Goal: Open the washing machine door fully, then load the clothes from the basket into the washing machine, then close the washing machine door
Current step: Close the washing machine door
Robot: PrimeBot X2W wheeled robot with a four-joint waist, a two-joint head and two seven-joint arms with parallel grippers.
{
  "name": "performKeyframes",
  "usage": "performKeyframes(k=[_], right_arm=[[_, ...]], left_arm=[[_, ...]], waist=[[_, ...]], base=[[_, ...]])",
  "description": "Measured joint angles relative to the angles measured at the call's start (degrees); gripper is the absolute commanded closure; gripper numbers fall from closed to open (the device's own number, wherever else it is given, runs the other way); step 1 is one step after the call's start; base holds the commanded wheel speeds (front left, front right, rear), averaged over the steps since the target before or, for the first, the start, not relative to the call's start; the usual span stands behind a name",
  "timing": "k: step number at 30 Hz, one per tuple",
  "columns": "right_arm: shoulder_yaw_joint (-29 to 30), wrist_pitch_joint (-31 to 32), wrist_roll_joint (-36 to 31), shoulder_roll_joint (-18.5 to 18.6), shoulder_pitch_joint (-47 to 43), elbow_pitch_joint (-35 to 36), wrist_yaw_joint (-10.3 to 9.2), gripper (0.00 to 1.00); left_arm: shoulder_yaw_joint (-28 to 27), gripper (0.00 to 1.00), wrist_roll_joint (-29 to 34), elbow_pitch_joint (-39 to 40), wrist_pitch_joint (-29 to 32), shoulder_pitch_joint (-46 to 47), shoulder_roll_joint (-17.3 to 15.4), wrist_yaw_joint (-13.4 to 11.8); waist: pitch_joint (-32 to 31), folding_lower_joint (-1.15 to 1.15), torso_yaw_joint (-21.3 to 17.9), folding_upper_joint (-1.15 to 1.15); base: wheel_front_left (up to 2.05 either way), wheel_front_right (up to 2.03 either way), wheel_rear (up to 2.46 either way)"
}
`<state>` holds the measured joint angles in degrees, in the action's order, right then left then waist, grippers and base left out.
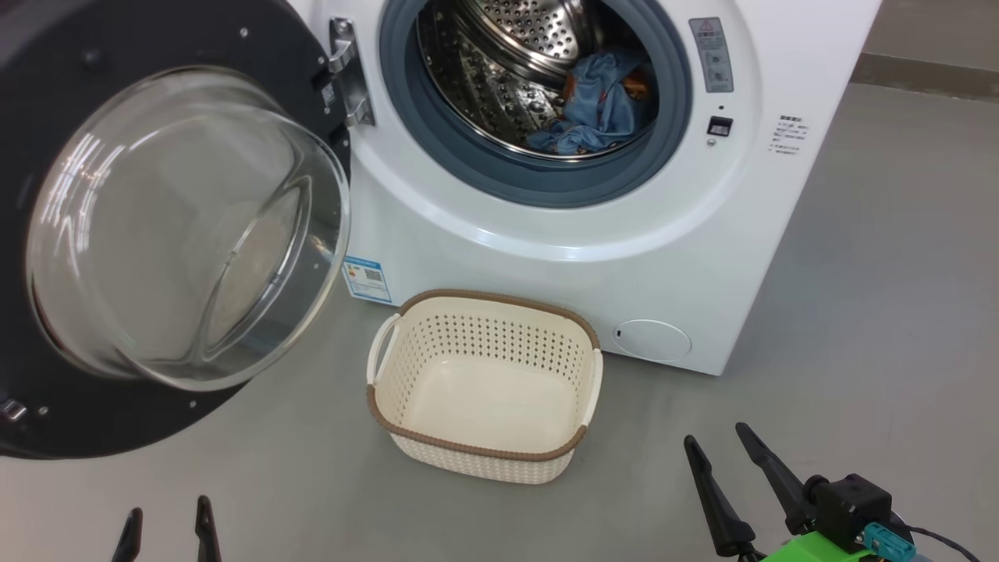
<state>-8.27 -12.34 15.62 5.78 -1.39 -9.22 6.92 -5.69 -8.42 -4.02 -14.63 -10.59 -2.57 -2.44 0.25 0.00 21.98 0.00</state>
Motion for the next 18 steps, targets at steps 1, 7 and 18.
performKeyframes(k=[1,7,18], right_arm=[[0.0,0.0,0.0,0.0,0.0,0.0,0.00,0.00],[0.0,0.2,0.0,0.0,0.0,0.1,0.00,0.00],[-0.2,0.2,0.0,0.0,0.0,0.1,0.00,0.00]], left_arm=[[0.1,0.00,0.0,0.0,0.0,0.0,0.0,0.0],[0.5,0.00,-0.3,0.0,0.0,0.0,0.0,-0.3],[0.8,0.00,-0.5,0.0,0.0,0.0,0.0,-0.4]], waist=[[0.0,0.00,0.2,0.00],[0.2,0.00,1.4,0.00],[0.5,0.00,3.4,0.00]], base=[[0.00,0.00,0.00],[0.00,0.00,0.00],[0.00,0.00,0.00]])
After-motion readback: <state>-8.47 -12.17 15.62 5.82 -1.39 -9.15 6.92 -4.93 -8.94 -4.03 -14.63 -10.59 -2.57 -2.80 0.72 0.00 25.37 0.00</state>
